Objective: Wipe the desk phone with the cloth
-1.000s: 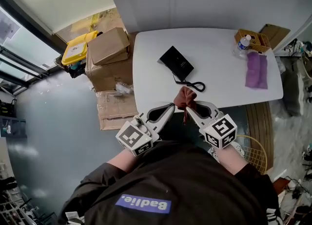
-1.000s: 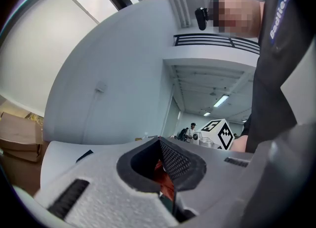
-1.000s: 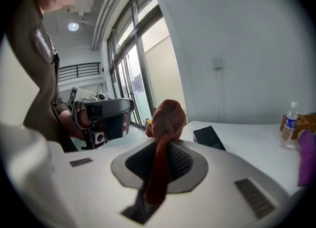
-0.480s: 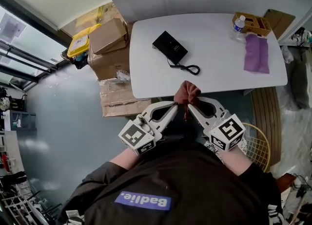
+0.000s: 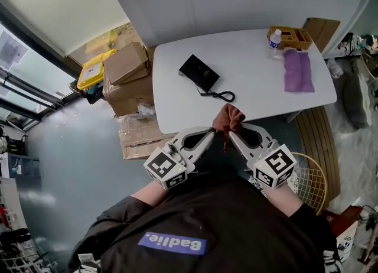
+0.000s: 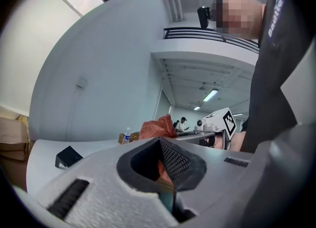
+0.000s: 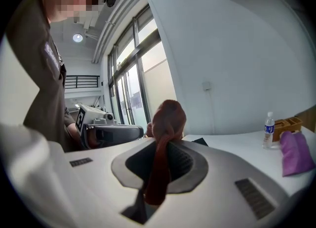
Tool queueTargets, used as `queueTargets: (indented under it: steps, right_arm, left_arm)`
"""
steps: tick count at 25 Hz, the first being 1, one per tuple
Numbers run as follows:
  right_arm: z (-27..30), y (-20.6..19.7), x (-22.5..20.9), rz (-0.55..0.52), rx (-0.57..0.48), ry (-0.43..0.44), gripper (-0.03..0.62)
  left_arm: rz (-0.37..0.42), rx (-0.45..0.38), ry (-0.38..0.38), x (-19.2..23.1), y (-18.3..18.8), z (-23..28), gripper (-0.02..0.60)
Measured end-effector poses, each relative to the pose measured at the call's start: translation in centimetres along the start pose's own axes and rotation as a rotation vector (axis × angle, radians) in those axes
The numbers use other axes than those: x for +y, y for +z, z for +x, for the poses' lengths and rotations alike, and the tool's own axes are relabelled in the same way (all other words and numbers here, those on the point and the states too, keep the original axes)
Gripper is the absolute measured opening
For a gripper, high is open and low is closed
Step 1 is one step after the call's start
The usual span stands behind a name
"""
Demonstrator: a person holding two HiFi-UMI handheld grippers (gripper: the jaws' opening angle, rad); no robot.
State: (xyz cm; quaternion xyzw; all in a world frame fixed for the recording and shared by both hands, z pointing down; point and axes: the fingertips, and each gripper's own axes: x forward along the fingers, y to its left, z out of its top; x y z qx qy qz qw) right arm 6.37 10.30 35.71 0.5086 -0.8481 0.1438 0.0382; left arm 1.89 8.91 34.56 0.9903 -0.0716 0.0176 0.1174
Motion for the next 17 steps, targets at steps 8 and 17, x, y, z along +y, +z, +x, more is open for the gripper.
queueTargets:
  steps: [8,17]
  right_arm:
    - [0.7,0.2,1.5,0.009,0.014,0.011,0.049]
    - [2.4,0.9,3.8,0.006,0.011,0.049,0.049]
  left_arm:
    - [0.01,-0.012,0.001,0.0,0.6,-1.6,0.005]
    - [0.02,-0.021,0.017,0.9,0.9,-3.8,0.005]
